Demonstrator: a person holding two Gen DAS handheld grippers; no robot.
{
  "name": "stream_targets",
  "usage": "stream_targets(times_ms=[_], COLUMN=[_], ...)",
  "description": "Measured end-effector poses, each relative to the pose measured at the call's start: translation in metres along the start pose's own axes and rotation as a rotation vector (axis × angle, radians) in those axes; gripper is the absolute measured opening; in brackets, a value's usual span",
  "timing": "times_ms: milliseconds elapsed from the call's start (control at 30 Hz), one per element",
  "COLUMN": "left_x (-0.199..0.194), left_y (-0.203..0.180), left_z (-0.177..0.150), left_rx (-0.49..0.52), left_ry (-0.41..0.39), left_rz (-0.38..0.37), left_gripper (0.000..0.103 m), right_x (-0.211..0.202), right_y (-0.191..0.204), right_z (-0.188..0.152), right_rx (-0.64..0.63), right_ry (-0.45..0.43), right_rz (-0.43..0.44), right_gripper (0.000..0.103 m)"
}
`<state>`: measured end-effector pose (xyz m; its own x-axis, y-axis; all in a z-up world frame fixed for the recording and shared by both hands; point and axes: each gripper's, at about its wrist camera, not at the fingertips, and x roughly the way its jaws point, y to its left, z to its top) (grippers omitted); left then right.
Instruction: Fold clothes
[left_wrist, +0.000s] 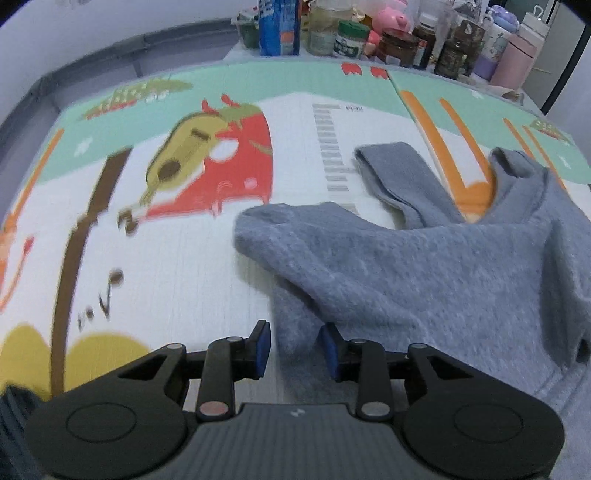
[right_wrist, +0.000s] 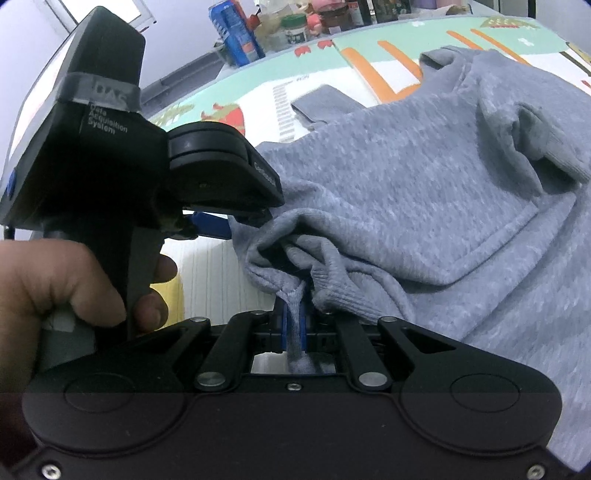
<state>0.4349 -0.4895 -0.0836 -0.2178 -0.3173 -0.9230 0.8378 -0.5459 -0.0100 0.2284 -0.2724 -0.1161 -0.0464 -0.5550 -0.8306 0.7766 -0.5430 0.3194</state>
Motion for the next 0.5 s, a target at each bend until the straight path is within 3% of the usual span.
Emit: stream_targets(times_ms=[500], left_x=[0.018], left_y=[0.005], left_z=[0.062], left_rx=[0.015], left_ry=[-0.022], left_rz=[0.104], left_gripper=[0.032], right_x=[0.015], right_y=[0.042], right_z=[0.02], right_rx=[0.044], right_ry=[-0.054], right_rz=[-0.009], right_gripper=[0.006])
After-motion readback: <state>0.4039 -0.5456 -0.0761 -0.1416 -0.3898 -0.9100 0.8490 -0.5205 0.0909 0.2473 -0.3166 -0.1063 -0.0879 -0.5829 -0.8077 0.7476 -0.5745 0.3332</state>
